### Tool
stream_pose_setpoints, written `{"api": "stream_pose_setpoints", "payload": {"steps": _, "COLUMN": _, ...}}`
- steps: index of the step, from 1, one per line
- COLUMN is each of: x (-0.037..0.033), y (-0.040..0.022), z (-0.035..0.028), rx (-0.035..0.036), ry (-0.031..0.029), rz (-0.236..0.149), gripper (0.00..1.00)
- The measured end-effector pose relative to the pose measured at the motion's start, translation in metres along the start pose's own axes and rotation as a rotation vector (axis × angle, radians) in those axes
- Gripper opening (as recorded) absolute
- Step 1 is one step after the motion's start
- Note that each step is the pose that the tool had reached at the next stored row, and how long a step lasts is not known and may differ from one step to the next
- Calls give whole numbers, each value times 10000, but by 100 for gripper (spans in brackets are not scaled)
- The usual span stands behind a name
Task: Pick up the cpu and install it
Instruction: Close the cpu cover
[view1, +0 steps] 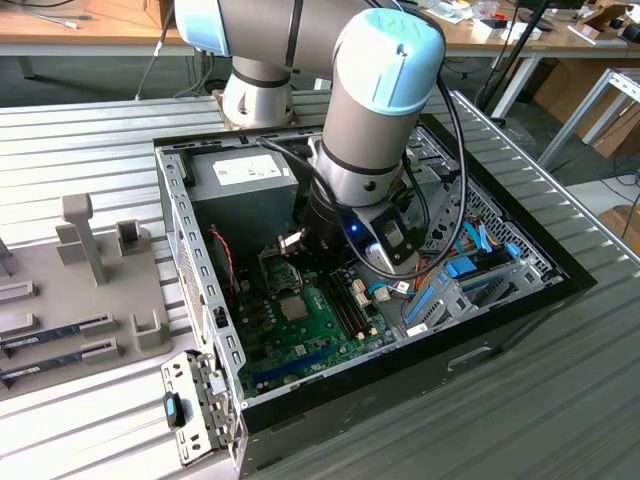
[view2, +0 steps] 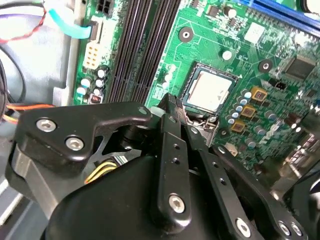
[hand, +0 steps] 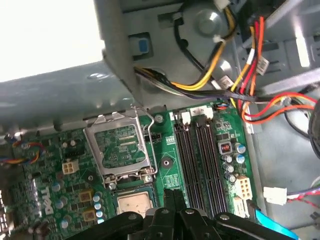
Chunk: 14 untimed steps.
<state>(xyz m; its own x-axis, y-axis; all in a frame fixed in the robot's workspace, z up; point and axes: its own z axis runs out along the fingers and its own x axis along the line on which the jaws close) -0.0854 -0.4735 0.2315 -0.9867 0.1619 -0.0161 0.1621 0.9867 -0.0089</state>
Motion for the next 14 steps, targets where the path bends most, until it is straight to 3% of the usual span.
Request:
{"api": "stream_pose_setpoints", "payload": {"steps": 3, "x": -8, "y": 1, "z": 2, "rx": -33, "ry": -2, "rz": -624, "gripper": 11}}
{"api": "stream_pose_setpoints", "payload": {"steps": 5, "x": -29, "y": 5, "z": 3, "rx": -84, "ry": 2, "rz": -827, "gripper": 11}}
{"api": "stream_pose_setpoints", "payload": {"steps": 7, "x": -57, "y": 9, "z": 3, "rx": -146, "ry": 11, "rz": -943, "gripper": 11}}
{"api": "stream_pose_setpoints", "payload": {"steps": 11, "x": -122, "y": 20, "z": 4, "rx": -171, "ry": 33, "rz": -981, "gripper": 11}}
{"api": "stream_pose_setpoints", "payload": {"steps": 14, "x": -232, "y": 42, "z": 4, "rx": -323, "ry": 71, "rz": -980, "gripper": 11}}
